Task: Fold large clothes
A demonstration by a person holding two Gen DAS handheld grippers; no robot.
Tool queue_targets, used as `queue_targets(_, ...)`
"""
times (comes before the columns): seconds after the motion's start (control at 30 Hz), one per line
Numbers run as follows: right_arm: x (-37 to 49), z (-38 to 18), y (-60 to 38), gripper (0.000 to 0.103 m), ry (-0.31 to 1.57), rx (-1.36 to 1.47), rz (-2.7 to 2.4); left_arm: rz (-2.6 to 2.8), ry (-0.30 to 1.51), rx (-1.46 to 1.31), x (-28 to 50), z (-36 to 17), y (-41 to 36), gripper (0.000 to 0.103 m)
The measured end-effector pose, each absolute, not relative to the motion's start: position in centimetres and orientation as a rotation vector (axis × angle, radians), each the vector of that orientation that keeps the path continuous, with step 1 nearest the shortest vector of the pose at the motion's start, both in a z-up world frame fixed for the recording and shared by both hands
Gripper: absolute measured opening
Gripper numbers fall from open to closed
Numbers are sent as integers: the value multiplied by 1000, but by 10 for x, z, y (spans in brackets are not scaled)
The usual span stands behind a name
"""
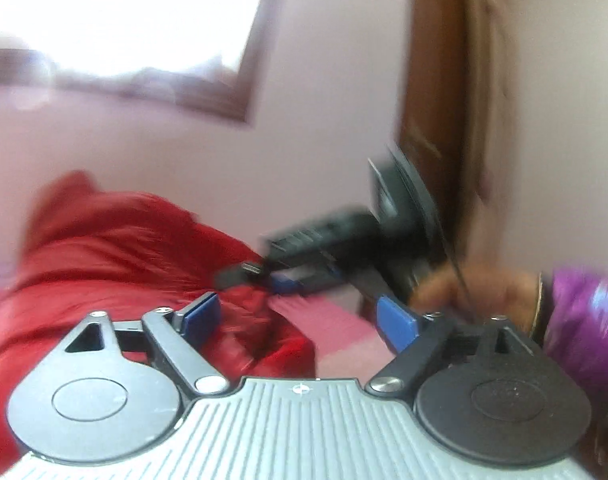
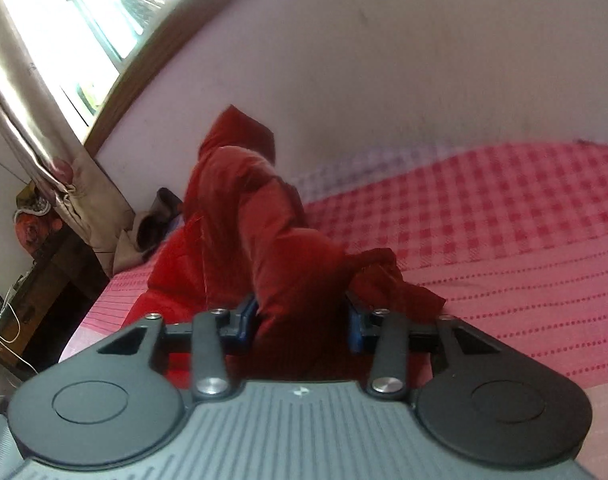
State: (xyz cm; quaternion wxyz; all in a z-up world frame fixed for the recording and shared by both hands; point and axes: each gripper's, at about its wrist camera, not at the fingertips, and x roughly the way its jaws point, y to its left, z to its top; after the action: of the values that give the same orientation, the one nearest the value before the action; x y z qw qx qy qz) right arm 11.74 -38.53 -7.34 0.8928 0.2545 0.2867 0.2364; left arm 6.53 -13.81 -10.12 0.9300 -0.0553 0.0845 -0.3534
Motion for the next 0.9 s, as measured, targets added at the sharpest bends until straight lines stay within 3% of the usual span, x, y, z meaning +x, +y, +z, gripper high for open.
queue_targets(0.03, 115, -75, -385, 41, 590, 544, 491, -674, 145, -115, 57, -103, -130, 96)
queue_targets(0.1, 113, -80, -388, 41, 589, 556, 483, -630, 128, -87, 57, -108, -125, 97)
queue_targets(0.13, 111, -81, -390, 41, 589, 582, 483, -660, 165, -72, 65, -112, -128, 89)
queue_targets(0.17, 111, -81, -391, 41, 591, 599, 487, -704, 229, -57, 76, -118, -135, 74)
queue_targets(0.27, 112, -78, -400, 45, 601, 633, 458, -723, 206, 22, 73, -131, -149, 74)
queue_targets(0.3, 108, -75, -406, 58, 603, 653, 450, -722, 182, 53, 70, -133, -154, 74)
queue_targets(0.33, 106, -74, -410, 82, 611, 669, 455, -719, 163, 80, 66, -135, -158, 74)
queue_targets(0.4, 102, -72, -415, 101, 621, 684, 479, -716, 126, 154, 63, -141, -169, 74)
queue_targets(0.5, 104, -70, -405, 101, 651, 649, 500, -721, 101, 229, 60, -152, -174, 78)
queue_targets(0.57, 113, -69, -385, 99, 669, 583, 512, -720, 90, 265, 53, -157, -175, 80)
queue_targets(0.6, 119, -69, -374, 87, 673, 547, 513, -717, 74, 283, 51, -160, -177, 80)
queue_targets(0.63, 126, -69, -360, 53, 680, 498, 503, -713, 59, 299, 49, -165, -176, 81)
queue_targets(0.73, 133, -53, -331, 30, 591, 323, 501, -670, 24, 324, 57, -166, -178, 83)
queue_targets(0.9, 133, -44, -345, 22, 458, 302, 471, -717, 32, 274, 78, -154, -188, 83)
